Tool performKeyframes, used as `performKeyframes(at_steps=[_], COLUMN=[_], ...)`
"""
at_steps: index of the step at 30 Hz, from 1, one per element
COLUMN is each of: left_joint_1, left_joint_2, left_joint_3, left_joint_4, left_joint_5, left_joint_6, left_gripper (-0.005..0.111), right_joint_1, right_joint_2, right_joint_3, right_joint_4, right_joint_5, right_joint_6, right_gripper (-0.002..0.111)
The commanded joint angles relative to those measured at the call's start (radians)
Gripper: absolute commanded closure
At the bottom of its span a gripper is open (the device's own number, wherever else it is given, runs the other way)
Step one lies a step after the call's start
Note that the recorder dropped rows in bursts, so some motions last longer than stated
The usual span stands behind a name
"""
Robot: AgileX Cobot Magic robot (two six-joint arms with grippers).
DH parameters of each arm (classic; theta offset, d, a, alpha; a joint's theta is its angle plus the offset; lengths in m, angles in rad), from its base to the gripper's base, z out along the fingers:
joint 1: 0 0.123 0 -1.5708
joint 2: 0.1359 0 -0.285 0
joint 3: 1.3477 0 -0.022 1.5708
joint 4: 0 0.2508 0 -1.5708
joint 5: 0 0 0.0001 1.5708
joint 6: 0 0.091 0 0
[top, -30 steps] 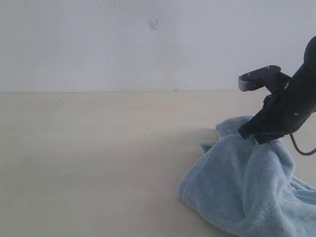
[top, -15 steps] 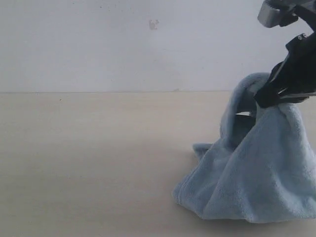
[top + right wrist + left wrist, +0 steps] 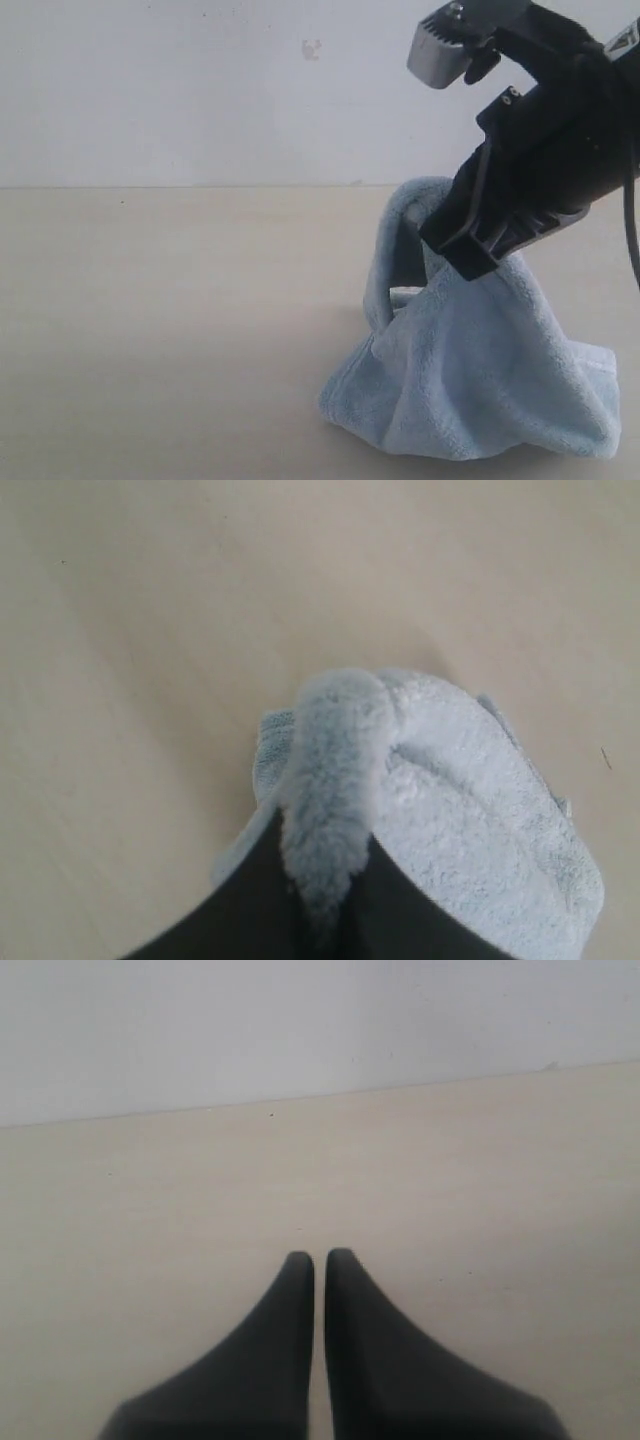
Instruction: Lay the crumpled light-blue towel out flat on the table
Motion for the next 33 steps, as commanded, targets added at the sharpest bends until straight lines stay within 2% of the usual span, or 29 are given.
performKeyframes(at_steps=[1, 3, 5, 6, 7, 9, 10, 12, 13, 15, 17, 18, 20, 21, 30, 33], left_joint_1=[-0.003, -0.003, -0.003, -0.003, -0.003, -0.003, -0.003, -0.003, -0.003, -0.003, -0.003, -0.003, -0.003, -0.003, -0.006, -0.006], left_joint_2=[-0.002, -0.002, -0.002, -0.002, -0.002, -0.002, -0.002, -0.002, -0.002, -0.002, -0.002, -0.002, 0.006, 0.055, 0.373, 0.498], left_joint_3=[0.004, 0.004, 0.004, 0.004, 0.004, 0.004, 0.004, 0.000, -0.030, -0.060, -0.115, -0.142, -0.149, -0.156, -0.220, -0.265], left_joint_4=[0.016, 0.103, -0.033, -0.204, -0.309, -0.387, -0.416, -0.466, -0.466, -0.478, -0.728, -1.014, -1.383, -1.493, -1.493, -1.493], left_joint_5=[-0.022, -0.101, -0.246, -0.304, -0.348, -0.437, -0.440, -0.319, -0.200, -0.104, -0.013, 0.048, 0.139, 0.241, 0.262, 0.273], left_joint_6=[0.000, 0.088, -0.041, -0.196, -0.278, -0.305, -0.338, -0.459, -0.468, -0.417, -0.232, 0.070, 0.501, 0.774, 1.119, 1.208], left_gripper=[0.103, 0.103, 0.103, 0.103, 0.103, 0.103, 0.103, 0.103, 0.103, 0.103, 0.103, 0.103, 0.103, 0.103, 0.103, 0.096], right_joint_1=[0.002, 0.002, 0.002, 0.002, 0.002, 0.002, 0.002, 0.002, 0.002, 0.002, 0.002, 0.002, 0.002, 0.002, 0.002, 0.002], right_joint_2=[-0.005, -0.005, -0.005, -0.005, -0.005, -0.005, -0.005, -0.005, -0.005, -0.005, -0.005, -0.005, -0.005, -0.005, -0.005, -0.005], right_joint_3=[-0.004, -0.004, 0.011, 0.024, 0.040, 0.068, 0.077, 0.087, 0.087, 0.087, 0.087, 0.085, 0.085, 0.085, 0.085, 0.085], right_joint_4=[-0.013, -0.013, -0.016, -0.016, -0.016, -0.012, -0.012, -0.006, 0.005, 0.026, 0.104, 0.177, 0.252, 0.296, 0.387, 0.402], right_joint_5=[0.006, 0.028, 0.028, 0.020, 0.013, -0.007, -0.017, -0.027, -0.038, -0.069, -0.103, -0.110, -0.110, -0.110, -0.180, -0.214], right_joint_6=[0.008, 0.019, 0.019, 0.019, 0.022, 0.027, 0.031, 0.034, 0.034, 0.011, -0.071, -0.141, -0.212, -0.258, -0.368, -0.371], right_gripper=[0.107, 0.107, 0.107, 0.107, 0.107, 0.107, 0.107, 0.107, 0.107, 0.107, 0.107, 0.107, 0.107, 0.107, 0.107, 0.107])
